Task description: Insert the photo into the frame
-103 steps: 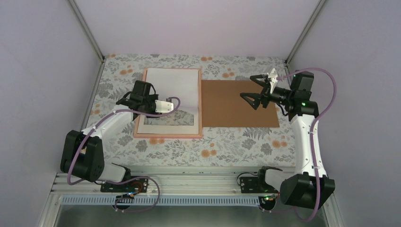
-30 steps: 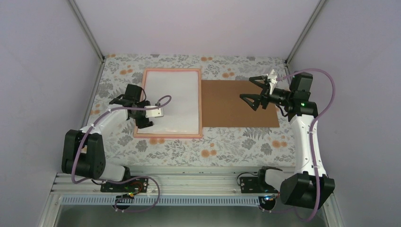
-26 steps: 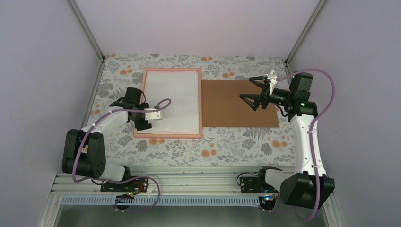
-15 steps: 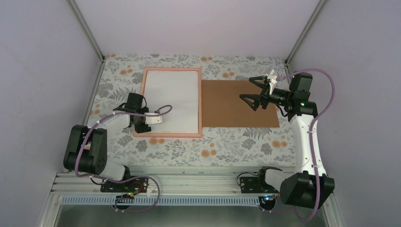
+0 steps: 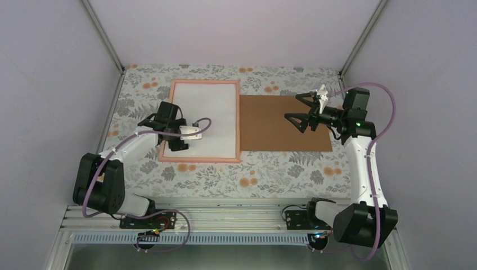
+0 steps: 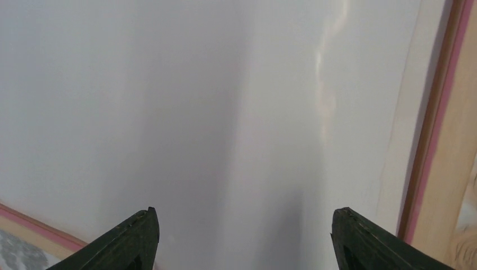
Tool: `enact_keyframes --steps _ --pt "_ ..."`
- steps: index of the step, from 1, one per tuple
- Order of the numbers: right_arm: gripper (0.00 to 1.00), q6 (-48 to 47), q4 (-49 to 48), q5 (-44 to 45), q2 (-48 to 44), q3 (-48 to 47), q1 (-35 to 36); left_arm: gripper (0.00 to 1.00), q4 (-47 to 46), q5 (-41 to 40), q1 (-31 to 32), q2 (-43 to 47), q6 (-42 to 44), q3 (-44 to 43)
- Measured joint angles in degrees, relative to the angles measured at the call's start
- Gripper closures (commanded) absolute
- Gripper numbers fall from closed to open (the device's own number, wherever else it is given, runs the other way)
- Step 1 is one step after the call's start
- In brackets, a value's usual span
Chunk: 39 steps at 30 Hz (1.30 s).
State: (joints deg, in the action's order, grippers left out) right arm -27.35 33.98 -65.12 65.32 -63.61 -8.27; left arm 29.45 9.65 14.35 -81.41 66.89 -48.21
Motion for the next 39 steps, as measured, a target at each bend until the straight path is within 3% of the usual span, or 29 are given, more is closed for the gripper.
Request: enact_keyframes --steps 4,15,22,26,33,39 --pt "0.0 0.0 0.1 1.9 0.2 1.3 0.0 0.0 0.5 0.9 4.6 0.3 -4.8 -4.5" --pt "0.0 0.0 -0.1 11.7 4.3 0.6 0.0 0.0 -1.3 3.1 8.0 -0.6 -20.8 -26.1" --pt "0.0 0.3 -3.3 19.6 4.6 -0.2 -0.1 0.0 2.3 11.2 8.3 -13.2 -29.7 -48.9" --pt "0.0 -1.5 -1.2 21.4 9.0 -2.9 -0.5 0.0 0.8 11.5 11.2 -15.9 -33.3 -47.2" --pt "0.0 -3.5 6.3 22.6 22.5 -6.4 -4.5 0.0 -5.8 10.7 21.8 -24.7 -42.4 -45.2" --pt "0.0 -2.1 8.6 24.0 27.7 -6.4 -10.2 0.0 -10.3 10.9 24.6 -31.9 -53.1 -44.3"
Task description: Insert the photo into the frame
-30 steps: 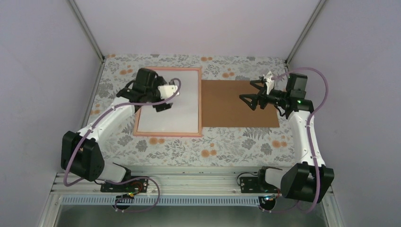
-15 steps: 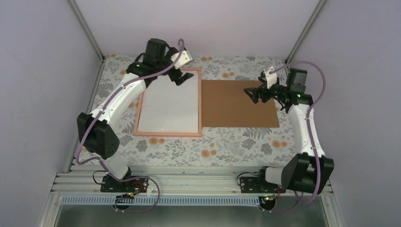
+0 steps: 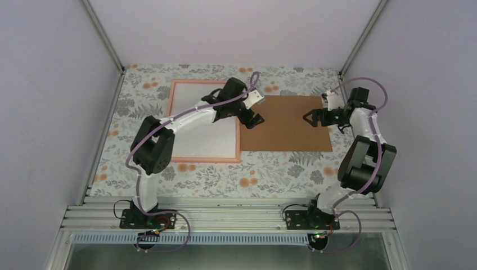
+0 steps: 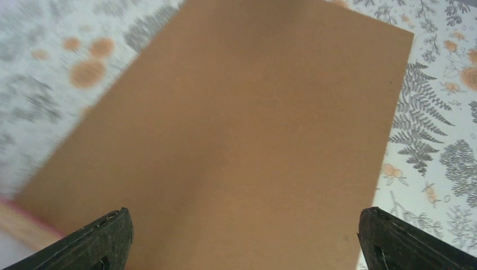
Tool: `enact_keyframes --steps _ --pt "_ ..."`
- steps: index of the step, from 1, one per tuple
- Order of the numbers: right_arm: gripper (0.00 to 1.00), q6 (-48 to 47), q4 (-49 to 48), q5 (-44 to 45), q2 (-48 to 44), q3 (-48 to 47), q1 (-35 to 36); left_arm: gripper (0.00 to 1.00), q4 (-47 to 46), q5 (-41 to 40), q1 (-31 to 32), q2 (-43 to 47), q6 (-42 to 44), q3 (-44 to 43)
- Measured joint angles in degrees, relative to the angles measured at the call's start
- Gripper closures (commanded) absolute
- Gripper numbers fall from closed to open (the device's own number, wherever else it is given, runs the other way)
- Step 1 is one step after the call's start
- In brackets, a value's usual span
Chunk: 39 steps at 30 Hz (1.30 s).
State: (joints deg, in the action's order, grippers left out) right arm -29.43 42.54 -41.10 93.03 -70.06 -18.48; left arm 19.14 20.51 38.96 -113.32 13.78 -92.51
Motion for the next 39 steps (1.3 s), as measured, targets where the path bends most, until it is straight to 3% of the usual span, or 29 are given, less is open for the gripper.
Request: enact_keyframes --steps 7,13,20,26,39 --pt "0.0 2.6 2.3 1.3 11.1 -4.7 -8.4 0.0 -1.9 -1.5 4.6 -6.1 -8.9 0.7" --pt "0.01 4.9 3.6 2.4 18.3 -7.9 -13.0 0.0 -2.6 -4.3 4.9 -10.1 -14.8 0.6" --pt "0.01 7.1 3.6 3.2 20.5 -8.2 -13.0 0.0 0.1 -9.4 4.5 -16.7 -21.9 -3.8" --pt "0.02 7.3 3.6 5.2 21.8 -9.7 -13.0 0.0 0.2 -13.9 4.3 -16.6 -25.3 -4.1" --pt "0.06 7.3 3.4 5.6 23.6 -10.2 -13.1 0.0 -2.0 -21.6 2.7 -12.3 -28.9 3.7"
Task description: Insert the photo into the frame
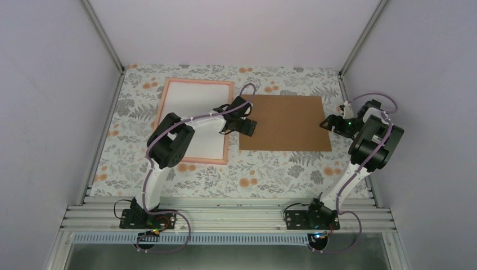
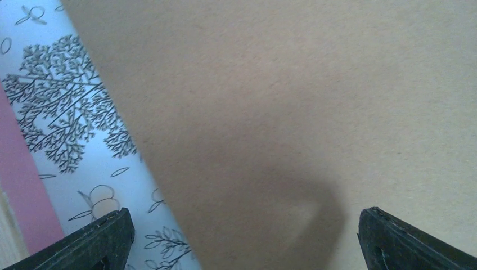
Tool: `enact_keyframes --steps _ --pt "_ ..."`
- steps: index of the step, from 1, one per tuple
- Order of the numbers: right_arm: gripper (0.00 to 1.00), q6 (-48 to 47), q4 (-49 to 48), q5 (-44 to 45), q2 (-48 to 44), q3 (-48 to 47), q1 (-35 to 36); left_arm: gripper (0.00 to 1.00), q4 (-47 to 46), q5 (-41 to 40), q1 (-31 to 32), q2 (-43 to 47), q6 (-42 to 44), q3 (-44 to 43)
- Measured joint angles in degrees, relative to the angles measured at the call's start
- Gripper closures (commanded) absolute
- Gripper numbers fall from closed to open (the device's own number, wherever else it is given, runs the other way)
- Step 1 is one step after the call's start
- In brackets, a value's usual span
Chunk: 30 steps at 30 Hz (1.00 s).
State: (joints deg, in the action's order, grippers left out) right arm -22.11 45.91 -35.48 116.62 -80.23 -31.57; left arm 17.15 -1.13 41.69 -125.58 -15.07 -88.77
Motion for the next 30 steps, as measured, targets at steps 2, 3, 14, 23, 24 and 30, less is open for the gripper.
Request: enact_keyframes --steps 2,3,14,23,24,30 --pt "0.06 0.2 0.0 0.0 0.1 0.0 0.0 0.0 0.1 -0.1 -0.4 0.1 -0.5 0.5" --pt "0.07 0.2 -0.1 -0.1 0.1 0.0 0.0 0.0 0.1 -0.1 -0.6 0.1 -0.6 0.5" --pt "0.12 1.9 -0.8 -5.6 1.5 0.2 0.0 0.0 -1.7 6.3 -1.1 -1.7 -1.9 -1.7" --pt "0.17 3.3 -1.8 -11.1 2.8 0.9 -1.2 0.0 -4.1 13.4 -3.1 -2.1 -4.1 -1.8" --pt "0.18 3.4 -2.0 -11.2 2.8 1.0 -1.2 0.0 -4.7 14.2 -3.4 -1.9 -4.4 -1.5" --pt "0.21 3.3 -3.8 -12.0 2.6 2.4 -1.7 0.01 -9.6 19.4 -4.3 1.5 -7.0 4.7"
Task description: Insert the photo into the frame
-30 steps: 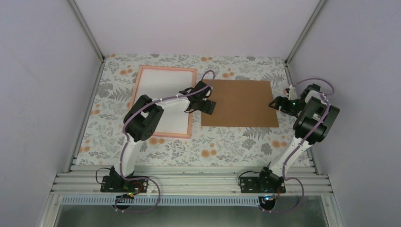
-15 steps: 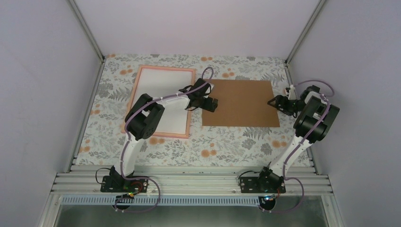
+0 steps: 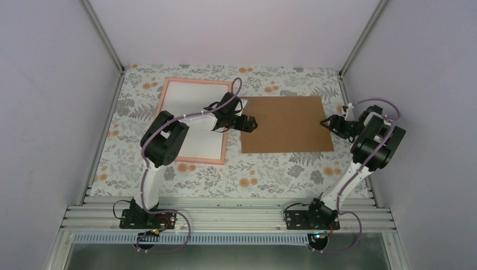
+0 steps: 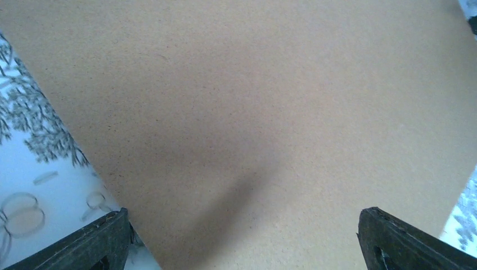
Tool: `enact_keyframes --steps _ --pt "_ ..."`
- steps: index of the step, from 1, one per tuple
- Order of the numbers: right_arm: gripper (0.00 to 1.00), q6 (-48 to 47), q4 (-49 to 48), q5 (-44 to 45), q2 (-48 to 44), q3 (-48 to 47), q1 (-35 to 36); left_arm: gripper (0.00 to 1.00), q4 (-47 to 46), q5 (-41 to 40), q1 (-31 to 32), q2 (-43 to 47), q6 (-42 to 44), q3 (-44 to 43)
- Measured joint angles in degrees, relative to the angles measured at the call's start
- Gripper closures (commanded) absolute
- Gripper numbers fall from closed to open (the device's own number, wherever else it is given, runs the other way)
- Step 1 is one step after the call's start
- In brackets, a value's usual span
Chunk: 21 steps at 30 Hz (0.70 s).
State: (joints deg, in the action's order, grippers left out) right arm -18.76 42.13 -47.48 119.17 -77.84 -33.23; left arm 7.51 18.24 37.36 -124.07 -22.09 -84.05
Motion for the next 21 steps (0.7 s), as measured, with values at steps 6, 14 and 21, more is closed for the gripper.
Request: enact_keyframes --steps 6,14,21 --pt "0.23 -0.1 -2.5 -0.4 -0.9 2.1 -0.2 0.01 0.0 2.1 0.0 5.1 -1.1 2.9" --pt "0.24 -0.4 -5.2 -1.9 -2.3 5.4 0.6 0.01 -2.8 4.8 -1.7 11.6 -1.2 6.2" --pt "0.25 -0.4 -4.8 -6.0 -3.0 8.0 4.7 0.01 -2.6 5.3 -6.7 12.8 -0.3 12.3"
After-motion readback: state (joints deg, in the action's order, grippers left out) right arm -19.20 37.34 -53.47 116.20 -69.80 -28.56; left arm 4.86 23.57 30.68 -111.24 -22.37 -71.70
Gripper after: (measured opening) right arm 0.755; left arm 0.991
